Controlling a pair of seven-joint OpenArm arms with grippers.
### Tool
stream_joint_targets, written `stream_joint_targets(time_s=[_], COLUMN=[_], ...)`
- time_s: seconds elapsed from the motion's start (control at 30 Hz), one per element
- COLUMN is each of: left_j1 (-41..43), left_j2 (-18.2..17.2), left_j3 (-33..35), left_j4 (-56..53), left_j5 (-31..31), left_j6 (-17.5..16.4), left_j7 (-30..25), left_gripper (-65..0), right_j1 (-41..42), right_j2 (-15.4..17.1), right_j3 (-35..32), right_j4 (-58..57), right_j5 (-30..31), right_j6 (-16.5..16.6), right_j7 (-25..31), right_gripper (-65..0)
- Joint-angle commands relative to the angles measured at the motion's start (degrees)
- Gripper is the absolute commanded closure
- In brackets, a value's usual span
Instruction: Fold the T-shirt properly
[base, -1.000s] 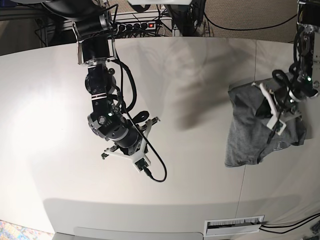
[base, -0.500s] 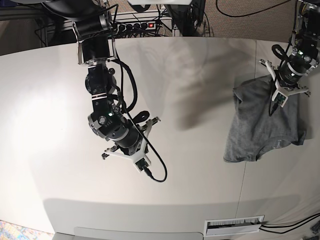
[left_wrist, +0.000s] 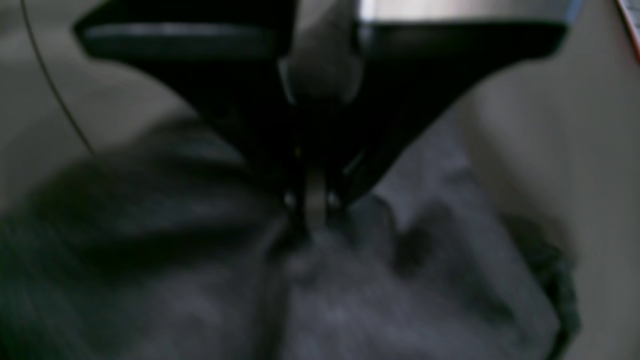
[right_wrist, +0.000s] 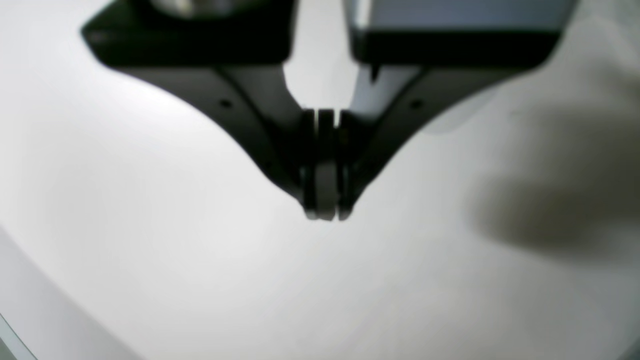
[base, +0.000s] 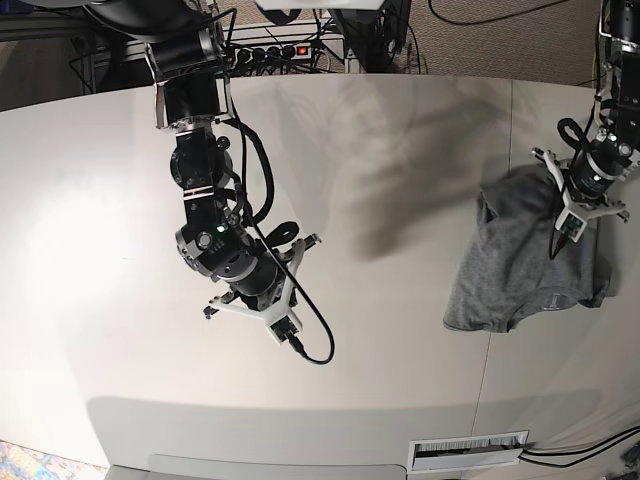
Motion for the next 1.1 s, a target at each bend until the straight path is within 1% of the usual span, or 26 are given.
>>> stream_joint_targets(time_s=[0.0,0.1,0.23,0.3,0.4,0.47,0.53,0.63,0.7,0.8,0.9,0.97,1.07], left_j1=[-1.22,-2.58,-2.71,-2.38,-0.61,1.62,4.55,9.79,13.92,19.71,24.33,27.10,30.95], left_j2=[-1.29,-1.31,-1.62,-1.62,-1.66,-1.75,-1.77,-1.73,-1.73,-1.53,-0.72,0.20,2.99], left_j3=[-0.48,-0.48,-0.48,-0.52,-0.59,-0.92,-1.90,-4.83,-7.67,-12.81,-17.64,-20.15,-23.17], left_j4=[0.76,0.92,4.61,7.98,13.79,18.01,22.38,28.48,31.58,34.27,34.64,34.64,34.64], left_j5=[-0.11,-0.15,-0.20,-0.79,-0.94,-0.50,-0.33,-0.35,-0.37,-0.81,-3.74,-5.33,-6.64], left_j6=[0.42,0.42,1.16,3.21,7.06,9.07,11.02,12.63,13.92,14.19,14.16,14.16,13.88], left_j7=[-0.98,0.37,4.17,7.50,11.52,12.61,13.27,14.82,15.10,15.06,15.04,14.73,13.88], left_gripper=[0.0,0.0,0.0,0.0,0.0,0.0,0.0,0.0,0.0,0.0,0.0,0.0,0.0], right_j1=[1.44,1.46,1.42,1.20,-0.63,-2.91,-5.73,-10.88,-14.69,-20.11,-25.20,-28.59,-33.81], right_j2=[-0.11,-0.11,-0.09,0.42,2.19,3.85,5.73,7.72,8.52,9.09,9.11,9.11,9.11], right_j3=[0.13,0.13,0.13,0.13,0.13,0.13,0.52,2.99,5.70,10.32,14.25,16.15,17.62], right_j4=[1.14,1.14,2.71,4.94,8.57,10.29,12.52,17.31,20.57,25.14,28.87,30.67,32.81], right_j5=[0.50,0.50,0.48,0.50,0.50,0.50,0.52,0.61,1.95,5.77,8.52,9.27,9.38], right_j6=[-0.24,-0.24,-0.24,-0.24,-0.76,-2.01,-2.58,-3.17,-3.21,-3.17,-3.15,-3.13,-3.10], right_j7=[1.27,1.25,-0.13,-0.70,-0.85,-0.92,-1.05,-1.11,-1.05,-0.85,-0.94,-1.11,-1.36], right_gripper=[0.0,0.0,0.0,0.0,0.0,0.0,0.0,0.0,0.0,0.0,0.0,0.0,0.0])
